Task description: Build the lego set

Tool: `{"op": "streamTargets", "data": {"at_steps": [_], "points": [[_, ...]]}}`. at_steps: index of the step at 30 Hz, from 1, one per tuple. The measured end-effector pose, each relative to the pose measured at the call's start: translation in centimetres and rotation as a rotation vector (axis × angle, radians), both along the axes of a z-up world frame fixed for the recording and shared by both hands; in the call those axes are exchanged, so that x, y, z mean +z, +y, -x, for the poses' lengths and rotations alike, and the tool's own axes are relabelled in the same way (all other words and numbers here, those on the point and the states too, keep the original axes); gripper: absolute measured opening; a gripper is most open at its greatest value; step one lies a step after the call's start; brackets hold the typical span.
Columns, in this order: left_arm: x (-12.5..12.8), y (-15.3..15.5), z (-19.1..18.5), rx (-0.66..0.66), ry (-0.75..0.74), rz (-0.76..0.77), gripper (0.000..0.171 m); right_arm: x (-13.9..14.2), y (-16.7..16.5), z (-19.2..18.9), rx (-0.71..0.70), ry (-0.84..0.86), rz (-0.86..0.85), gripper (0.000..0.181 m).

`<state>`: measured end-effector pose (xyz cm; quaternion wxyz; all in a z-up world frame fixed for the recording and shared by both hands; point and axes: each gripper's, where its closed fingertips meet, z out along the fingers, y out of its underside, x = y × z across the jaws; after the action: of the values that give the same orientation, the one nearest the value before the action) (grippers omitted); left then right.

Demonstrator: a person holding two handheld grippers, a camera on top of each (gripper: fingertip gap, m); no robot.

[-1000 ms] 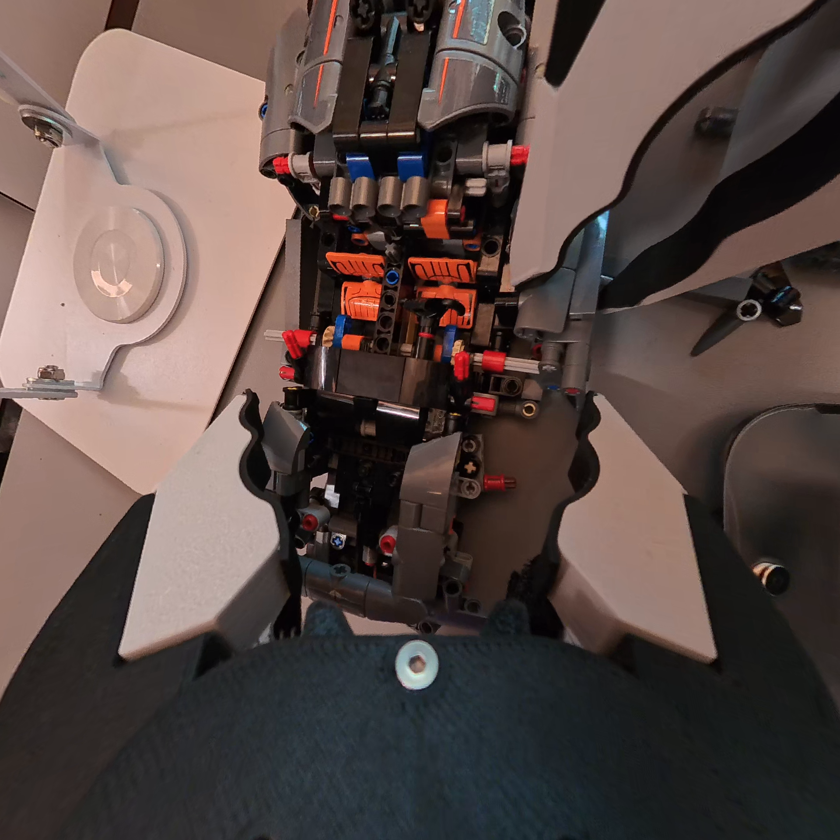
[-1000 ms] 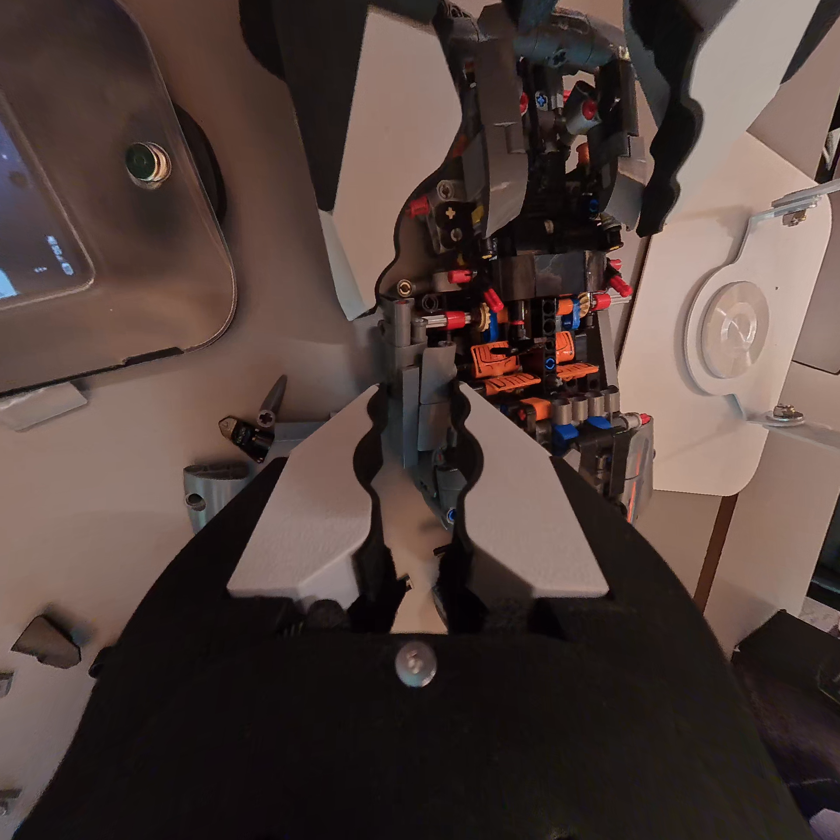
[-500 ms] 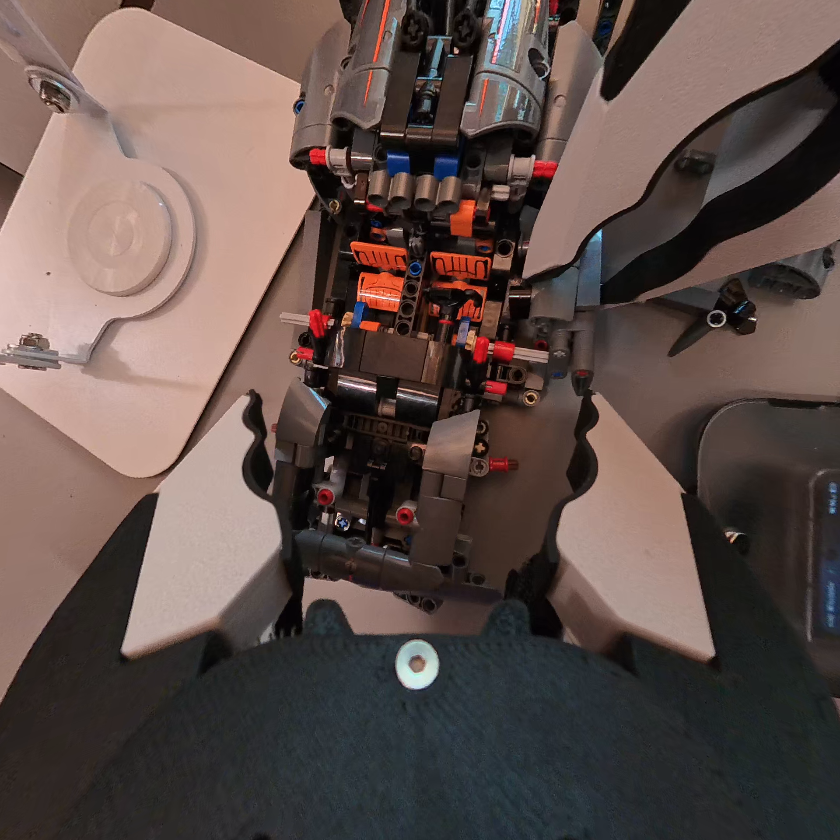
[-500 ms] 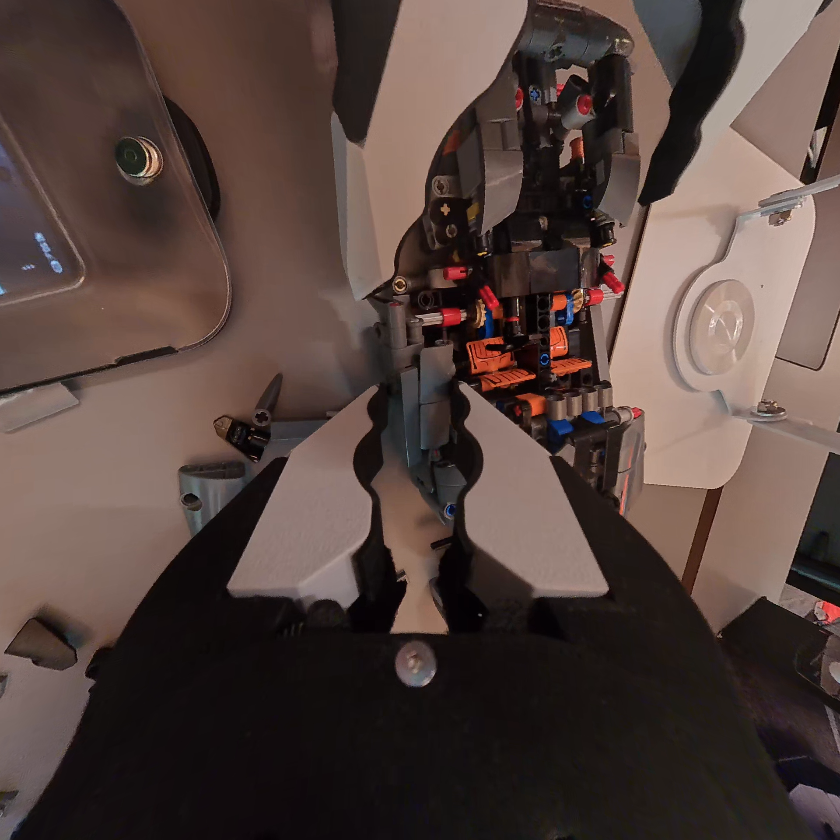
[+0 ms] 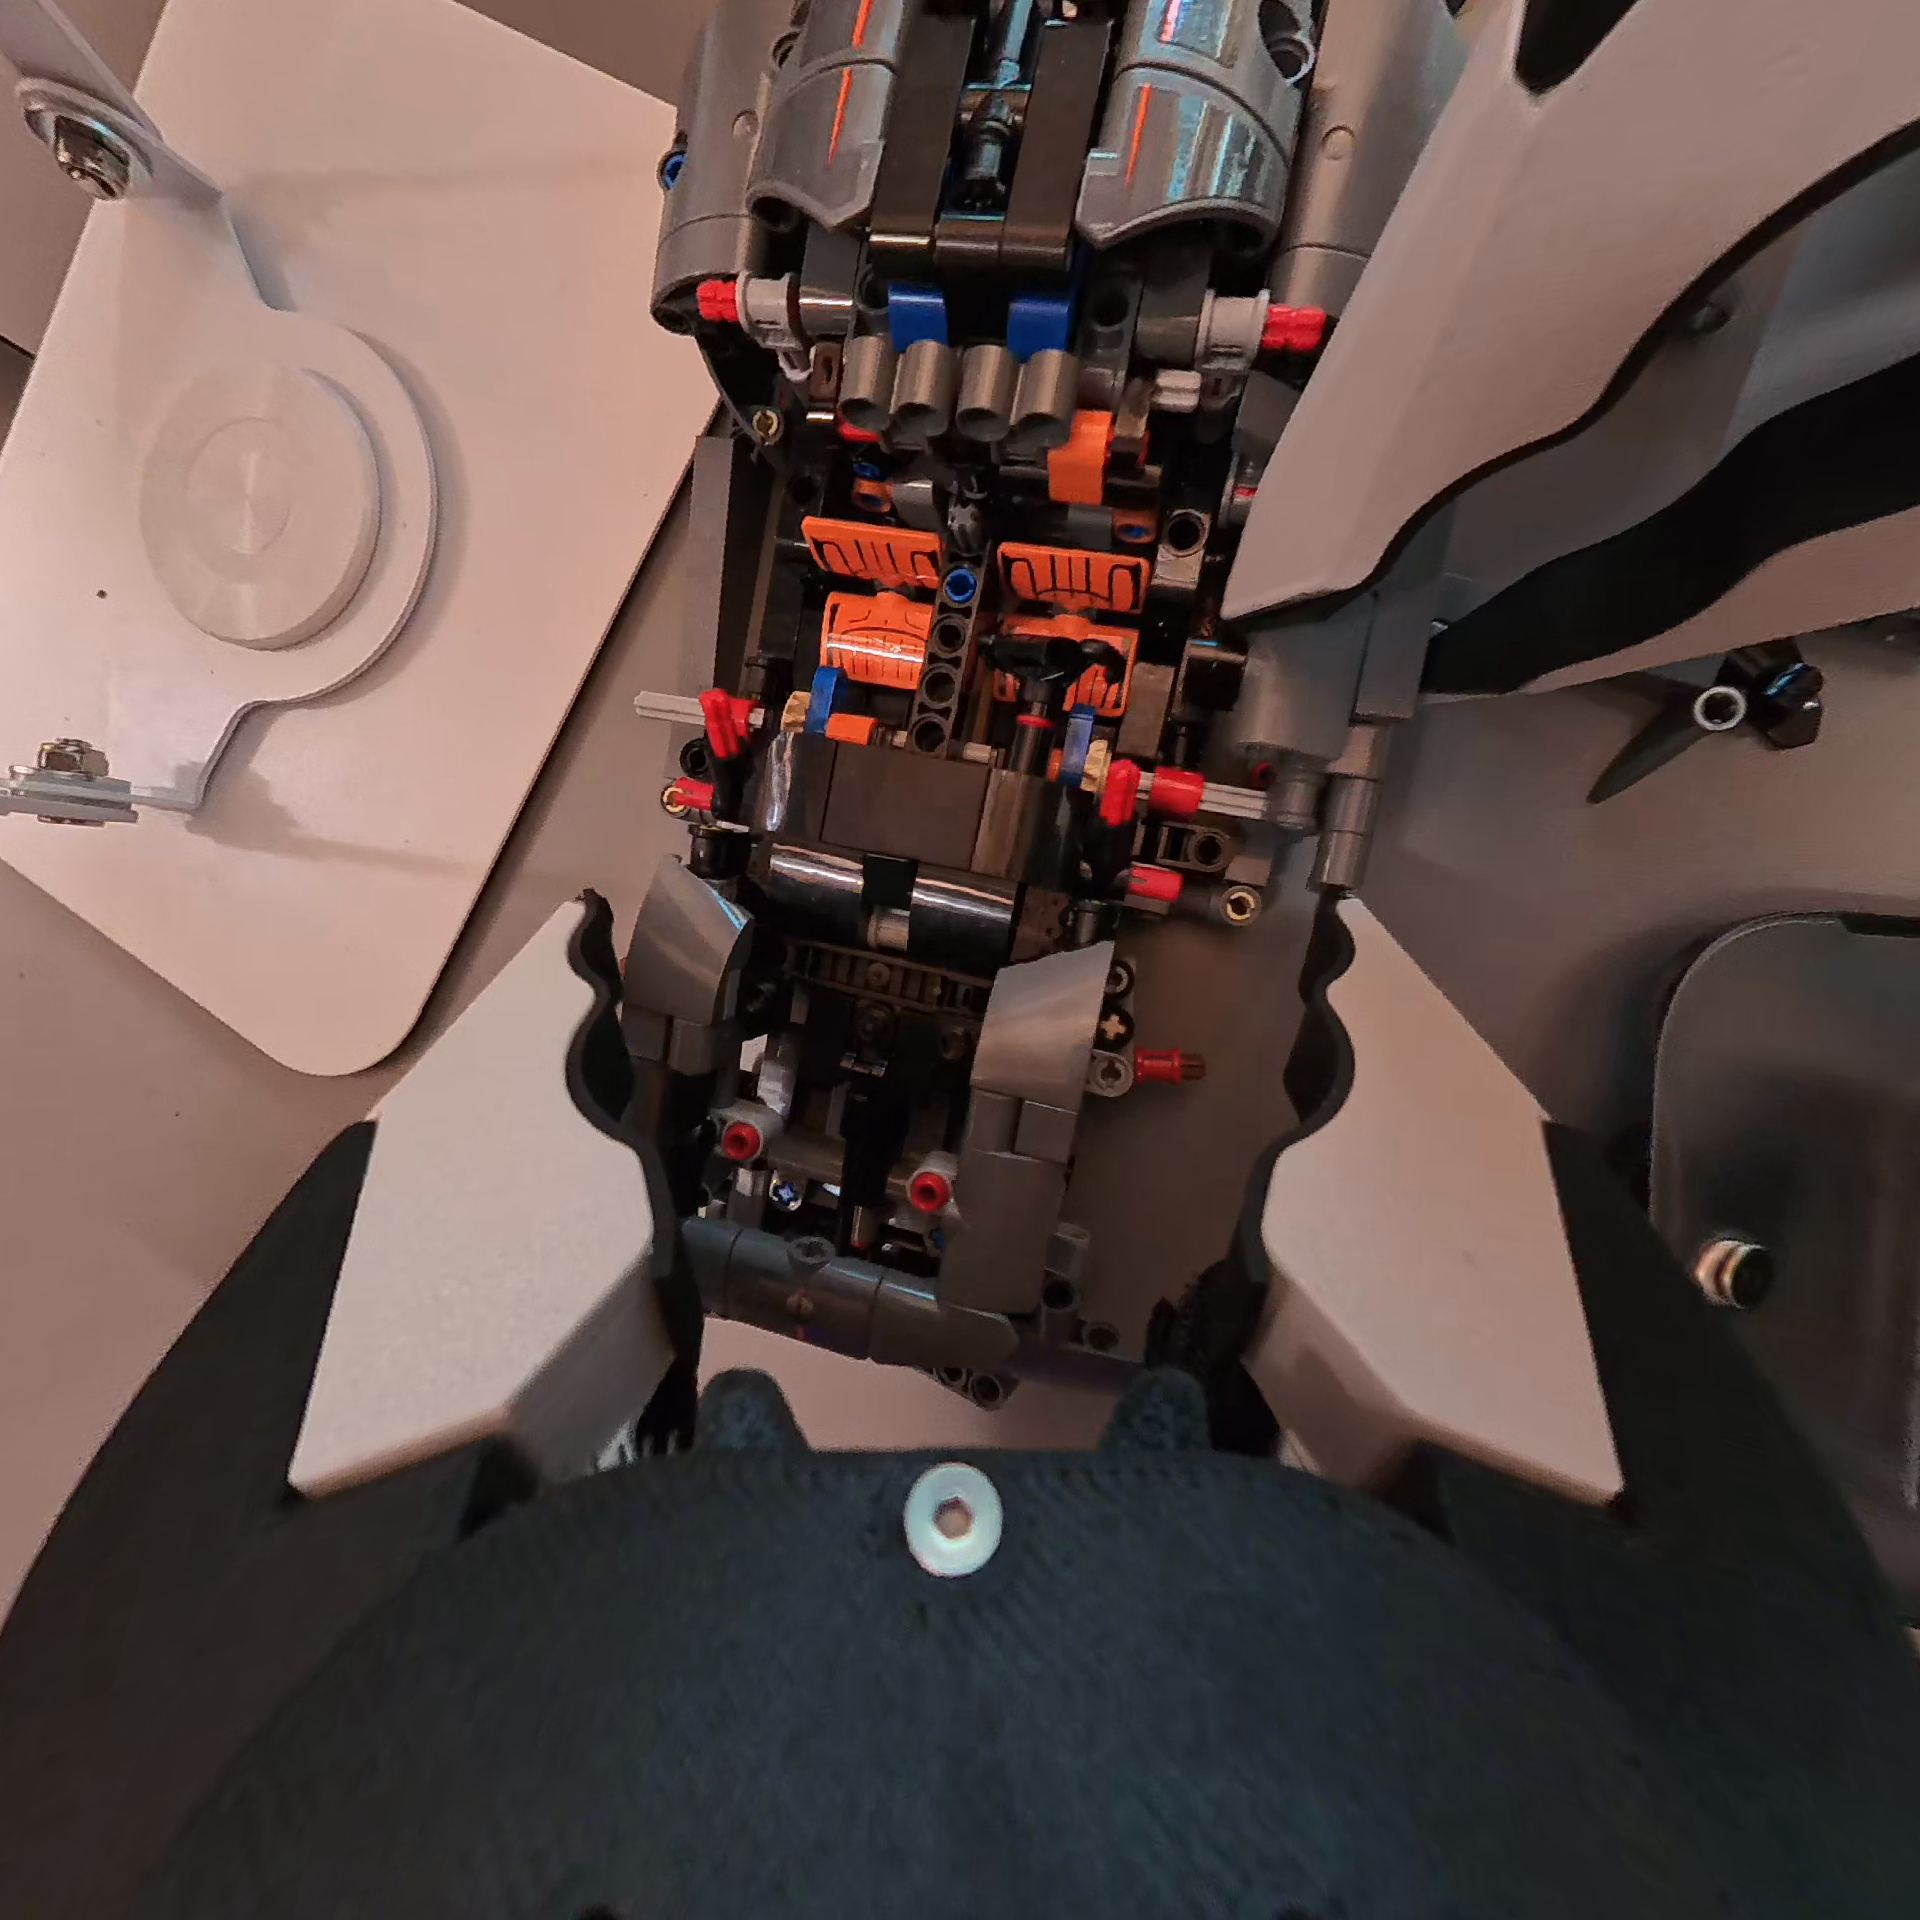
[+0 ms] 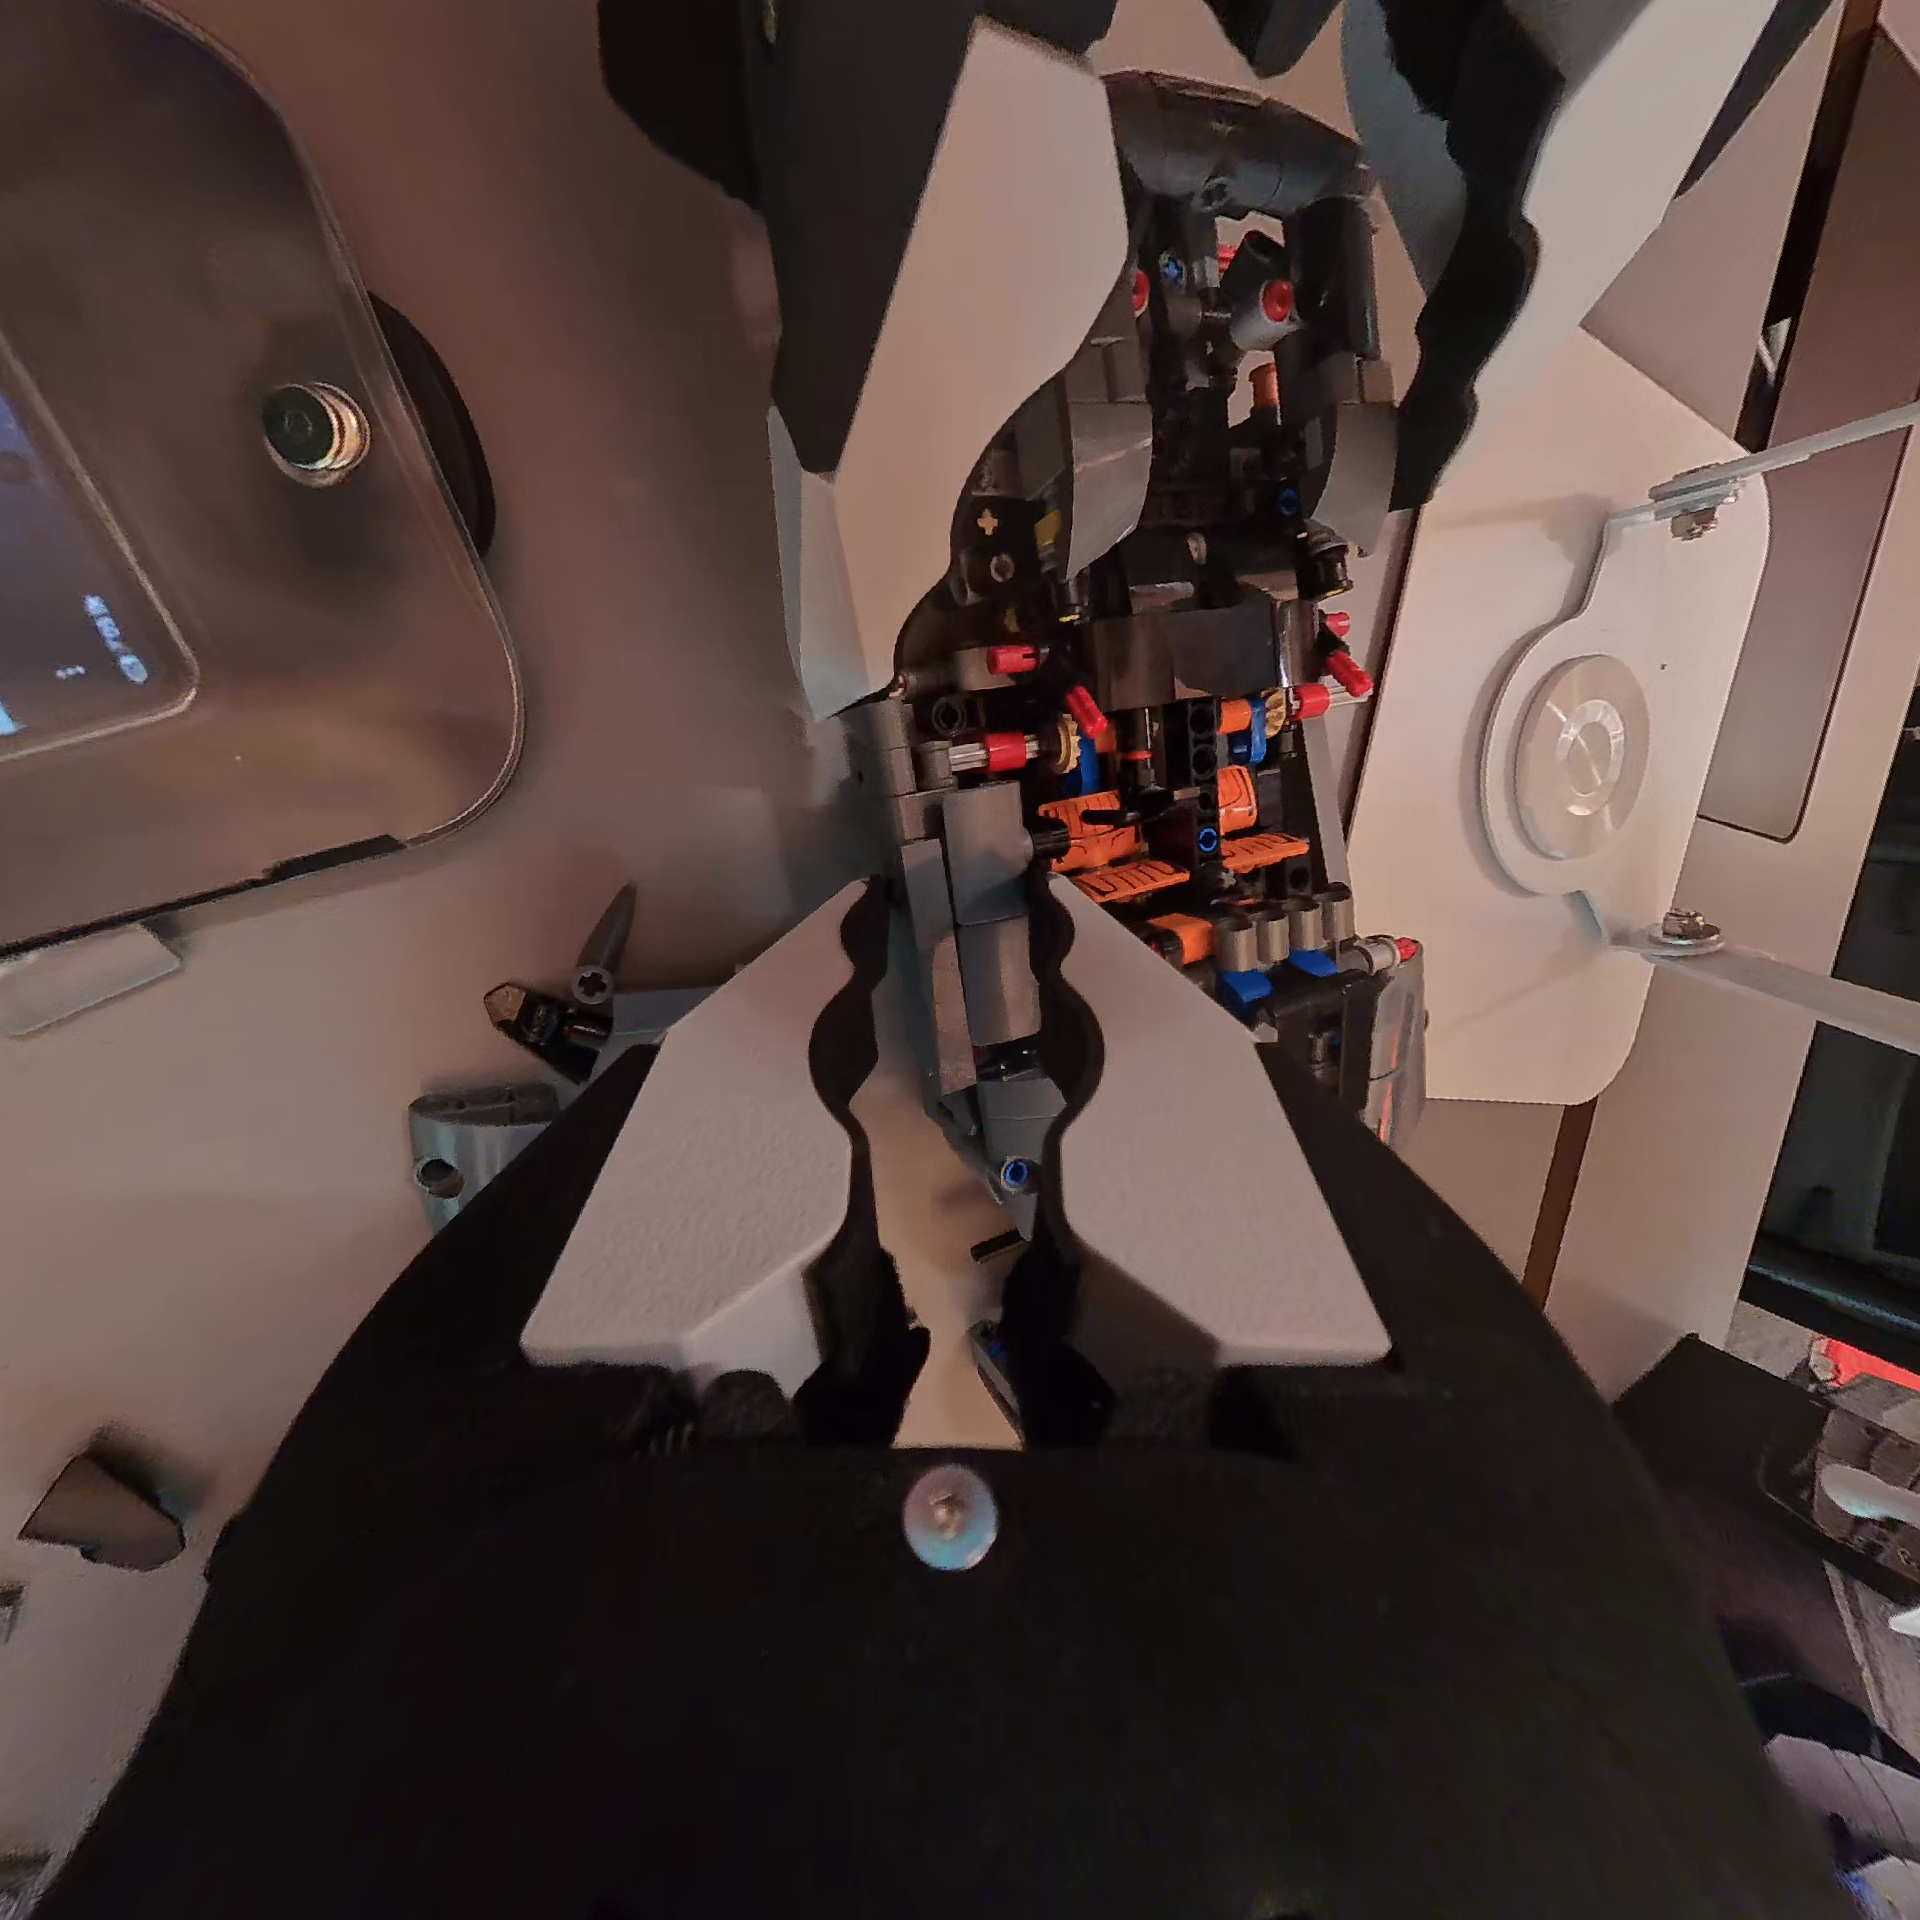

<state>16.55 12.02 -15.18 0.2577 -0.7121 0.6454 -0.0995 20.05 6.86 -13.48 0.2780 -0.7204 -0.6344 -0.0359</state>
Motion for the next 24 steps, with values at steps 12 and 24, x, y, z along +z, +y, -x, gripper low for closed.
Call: {"op": "streamTargets", "data": {"at_steps": [12, 24], "points": [[-0.4, 0.5, 0.2, 0.010, 0.031, -0.040, 0.120, -0.1, 0.5, 0.2, -0.022, 0.017, -0.020, 0.026], [0.8, -0.5, 0.0, -0.017, -0.053, 0.041, 0.130, -0.1, 0.5, 0.3, -0.013, 0.028, -0.024, 0.026]]}}
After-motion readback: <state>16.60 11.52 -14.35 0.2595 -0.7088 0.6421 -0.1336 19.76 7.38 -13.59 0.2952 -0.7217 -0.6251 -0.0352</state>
